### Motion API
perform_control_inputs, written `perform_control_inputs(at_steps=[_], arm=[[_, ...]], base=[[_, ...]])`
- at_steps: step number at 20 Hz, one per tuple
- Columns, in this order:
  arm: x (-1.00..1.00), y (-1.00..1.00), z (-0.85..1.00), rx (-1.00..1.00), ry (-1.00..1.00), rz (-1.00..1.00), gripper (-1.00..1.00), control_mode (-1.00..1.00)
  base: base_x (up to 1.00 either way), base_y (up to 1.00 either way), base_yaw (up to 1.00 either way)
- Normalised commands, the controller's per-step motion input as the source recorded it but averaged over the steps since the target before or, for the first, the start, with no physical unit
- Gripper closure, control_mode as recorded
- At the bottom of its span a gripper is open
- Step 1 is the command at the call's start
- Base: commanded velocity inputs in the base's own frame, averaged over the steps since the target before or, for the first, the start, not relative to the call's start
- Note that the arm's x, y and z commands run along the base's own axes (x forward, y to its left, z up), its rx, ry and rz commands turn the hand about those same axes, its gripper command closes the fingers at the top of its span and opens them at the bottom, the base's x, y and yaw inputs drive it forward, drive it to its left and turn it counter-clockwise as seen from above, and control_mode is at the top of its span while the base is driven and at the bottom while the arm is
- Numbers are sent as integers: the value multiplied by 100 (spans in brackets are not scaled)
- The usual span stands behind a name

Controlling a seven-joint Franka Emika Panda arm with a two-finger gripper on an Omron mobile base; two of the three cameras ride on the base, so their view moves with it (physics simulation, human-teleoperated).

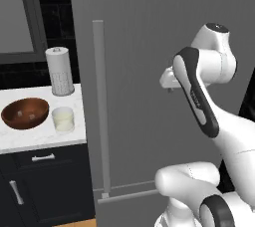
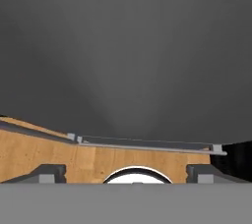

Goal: Grab a lemon wedge from the fridge and one ice cube from the ice bowl, and put them in the glass of lemonade.

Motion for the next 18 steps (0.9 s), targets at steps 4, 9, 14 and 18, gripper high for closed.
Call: perform_control_inputs(at_steps=[4, 9, 14, 18], arm=[[-37, 0, -6, 2, -3, -8, -100, -100], [-2, 33, -8, 0, 0, -16, -100, -100], [0, 22, 0, 0, 0, -7, -100, 100], [0, 0, 0, 0, 0, 0, -100, 100]], base=[[0, 0, 0], [0, 0, 0], [0, 50, -14], [-26, 91, -46]])
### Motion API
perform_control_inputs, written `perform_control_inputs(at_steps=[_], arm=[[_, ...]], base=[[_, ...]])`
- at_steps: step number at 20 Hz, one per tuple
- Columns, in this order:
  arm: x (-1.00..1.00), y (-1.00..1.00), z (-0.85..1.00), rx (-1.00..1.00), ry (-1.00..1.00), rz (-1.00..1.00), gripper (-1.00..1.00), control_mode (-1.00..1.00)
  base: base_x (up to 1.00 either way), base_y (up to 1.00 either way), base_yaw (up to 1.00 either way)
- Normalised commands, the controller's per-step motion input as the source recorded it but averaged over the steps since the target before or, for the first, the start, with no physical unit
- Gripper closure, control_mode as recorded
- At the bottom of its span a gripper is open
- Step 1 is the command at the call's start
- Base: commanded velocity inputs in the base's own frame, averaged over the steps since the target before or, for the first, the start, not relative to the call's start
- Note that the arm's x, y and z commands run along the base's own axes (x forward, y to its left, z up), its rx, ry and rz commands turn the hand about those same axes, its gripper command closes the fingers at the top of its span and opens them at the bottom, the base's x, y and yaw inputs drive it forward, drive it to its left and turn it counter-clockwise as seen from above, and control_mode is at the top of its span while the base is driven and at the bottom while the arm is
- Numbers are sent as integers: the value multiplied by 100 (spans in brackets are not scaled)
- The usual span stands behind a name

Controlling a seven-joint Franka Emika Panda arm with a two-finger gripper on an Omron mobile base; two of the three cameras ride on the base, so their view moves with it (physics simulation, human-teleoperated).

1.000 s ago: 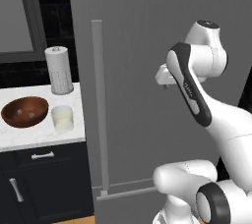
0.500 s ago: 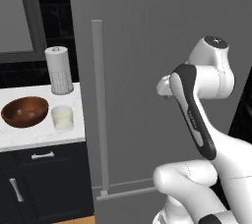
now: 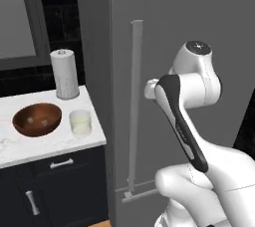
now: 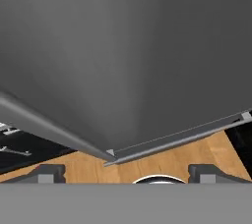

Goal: Grab a lemon wedge from the fridge and one ice cube from the ice bowl, and put them in the glass of lemonade.

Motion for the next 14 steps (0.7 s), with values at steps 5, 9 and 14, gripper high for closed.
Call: perform_control_inputs(at_steps=[5, 9, 14], arm=[[0, 0, 0, 0, 0, 0, -100, 100], [0, 0, 0, 0, 0, 0, -100, 100], [0, 0, 0, 0, 0, 0, -100, 100]], base=[[-40, 80, -51], [-44, 41, -41], [-58, 1, -23]])
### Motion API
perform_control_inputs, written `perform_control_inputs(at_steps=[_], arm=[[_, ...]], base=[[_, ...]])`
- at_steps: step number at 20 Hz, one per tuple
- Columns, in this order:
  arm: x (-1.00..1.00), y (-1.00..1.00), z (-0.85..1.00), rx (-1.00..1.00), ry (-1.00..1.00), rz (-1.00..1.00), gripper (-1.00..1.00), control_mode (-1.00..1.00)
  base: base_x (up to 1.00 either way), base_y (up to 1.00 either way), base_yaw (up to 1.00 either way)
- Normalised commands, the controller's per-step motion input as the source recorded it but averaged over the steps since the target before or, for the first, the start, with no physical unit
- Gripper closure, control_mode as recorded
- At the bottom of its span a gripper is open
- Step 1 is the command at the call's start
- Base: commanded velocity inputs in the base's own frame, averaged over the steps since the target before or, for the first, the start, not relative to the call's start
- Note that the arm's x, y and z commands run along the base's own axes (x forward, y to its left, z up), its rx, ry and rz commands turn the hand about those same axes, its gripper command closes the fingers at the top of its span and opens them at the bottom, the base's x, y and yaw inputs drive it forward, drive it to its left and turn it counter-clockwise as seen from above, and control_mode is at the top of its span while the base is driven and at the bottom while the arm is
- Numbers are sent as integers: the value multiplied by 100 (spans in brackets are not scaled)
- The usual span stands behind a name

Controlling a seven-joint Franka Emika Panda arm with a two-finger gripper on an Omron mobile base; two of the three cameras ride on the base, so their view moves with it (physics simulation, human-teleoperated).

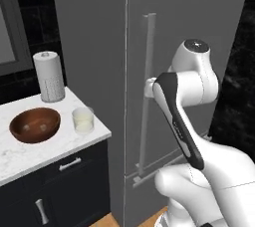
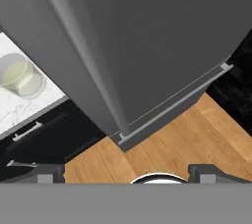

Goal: Grab a lemon wedge from the fridge and one ice cube from the ice bowl, and put them in the glass of lemonade.

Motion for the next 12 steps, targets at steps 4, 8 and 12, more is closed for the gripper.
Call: perform_control_inputs(at_steps=[4, 8, 12], arm=[[0, 0, 0, 0, 0, 0, -100, 100], [0, 0, 0, 0, 0, 0, -100, 100], [0, 0, 0, 0, 0, 0, -100, 100]], base=[[-67, 5, -17], [-31, 49, -13], [0, 67, -6]])
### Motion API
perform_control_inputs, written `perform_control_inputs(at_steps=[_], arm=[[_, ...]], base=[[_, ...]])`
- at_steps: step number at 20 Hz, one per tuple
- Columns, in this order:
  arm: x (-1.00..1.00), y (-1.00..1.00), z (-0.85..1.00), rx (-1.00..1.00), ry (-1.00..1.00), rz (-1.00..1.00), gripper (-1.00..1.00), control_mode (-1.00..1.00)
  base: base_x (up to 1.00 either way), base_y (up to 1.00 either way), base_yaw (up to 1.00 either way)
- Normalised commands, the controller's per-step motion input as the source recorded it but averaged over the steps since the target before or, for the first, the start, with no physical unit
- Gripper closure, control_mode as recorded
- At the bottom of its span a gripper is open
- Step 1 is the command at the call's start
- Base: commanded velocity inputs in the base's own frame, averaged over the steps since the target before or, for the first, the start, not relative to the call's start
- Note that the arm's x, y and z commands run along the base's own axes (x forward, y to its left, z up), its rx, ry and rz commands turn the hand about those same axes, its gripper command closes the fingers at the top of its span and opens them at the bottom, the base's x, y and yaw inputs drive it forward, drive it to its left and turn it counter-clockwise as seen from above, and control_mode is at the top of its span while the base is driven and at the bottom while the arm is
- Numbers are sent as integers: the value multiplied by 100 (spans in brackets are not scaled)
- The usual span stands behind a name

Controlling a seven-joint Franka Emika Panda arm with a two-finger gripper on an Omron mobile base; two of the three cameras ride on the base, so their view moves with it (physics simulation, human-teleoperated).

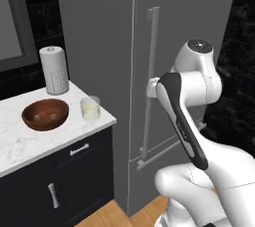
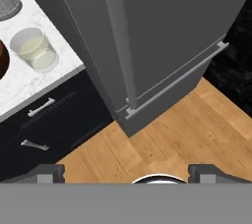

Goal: Grab a lemon wedge from the fridge and one ice cube from the ice bowl, and put them in the glass of lemonade.

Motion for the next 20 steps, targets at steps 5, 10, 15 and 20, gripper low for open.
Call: perform_control_inputs(at_steps=[5, 10, 15, 20], arm=[[0, 0, 0, 0, 0, 0, -100, 100], [0, 0, 0, 0, 0, 0, -100, 100], [-5, 0, 3, 0, -4, 0, -100, -100], [-7, -3, 9, 0, -17, 8, -100, -100]], base=[[0, 27, -13], [-1, 0, -3], [-10, 0, -1], [0, 0, 0]])
